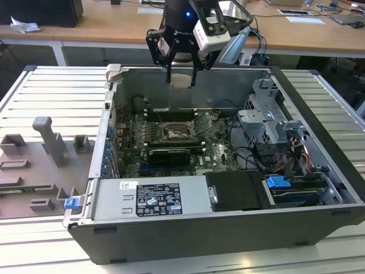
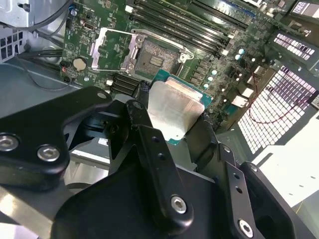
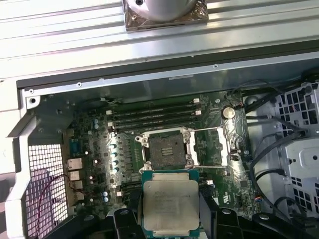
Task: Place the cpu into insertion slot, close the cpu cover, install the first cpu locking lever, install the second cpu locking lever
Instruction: 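Place the cpu into insertion slot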
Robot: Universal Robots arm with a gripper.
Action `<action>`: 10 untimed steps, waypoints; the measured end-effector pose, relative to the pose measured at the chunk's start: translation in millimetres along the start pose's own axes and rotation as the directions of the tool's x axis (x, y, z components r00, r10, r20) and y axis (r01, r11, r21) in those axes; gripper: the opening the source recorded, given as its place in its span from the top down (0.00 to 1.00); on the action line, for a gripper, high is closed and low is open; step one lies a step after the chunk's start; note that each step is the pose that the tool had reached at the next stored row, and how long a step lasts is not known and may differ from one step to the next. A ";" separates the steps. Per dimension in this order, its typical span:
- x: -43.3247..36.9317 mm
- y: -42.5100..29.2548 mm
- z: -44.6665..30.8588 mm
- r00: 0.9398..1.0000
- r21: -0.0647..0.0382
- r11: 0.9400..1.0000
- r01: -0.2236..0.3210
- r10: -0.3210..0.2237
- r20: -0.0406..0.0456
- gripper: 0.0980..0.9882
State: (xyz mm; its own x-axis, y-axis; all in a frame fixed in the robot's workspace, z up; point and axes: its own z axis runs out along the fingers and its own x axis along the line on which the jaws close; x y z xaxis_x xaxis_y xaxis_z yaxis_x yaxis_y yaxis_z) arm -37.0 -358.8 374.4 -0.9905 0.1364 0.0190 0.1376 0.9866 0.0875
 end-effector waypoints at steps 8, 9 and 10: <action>-0.1 -0.2 2.5 0.999 0.002 0.999 -0.050 0.050 0.005 0.50; -0.1 -0.3 2.6 0.998 0.002 0.998 -0.060 0.060 0.006 0.50; -0.1 -0.3 3.0 0.996 0.001 0.996 -0.090 0.090 0.008 0.50</action>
State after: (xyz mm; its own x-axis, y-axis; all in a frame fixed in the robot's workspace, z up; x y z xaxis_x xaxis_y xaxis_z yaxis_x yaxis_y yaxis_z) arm -37.0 -358.9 371.4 -0.9741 0.2255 0.0186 0.2263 0.9704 0.0848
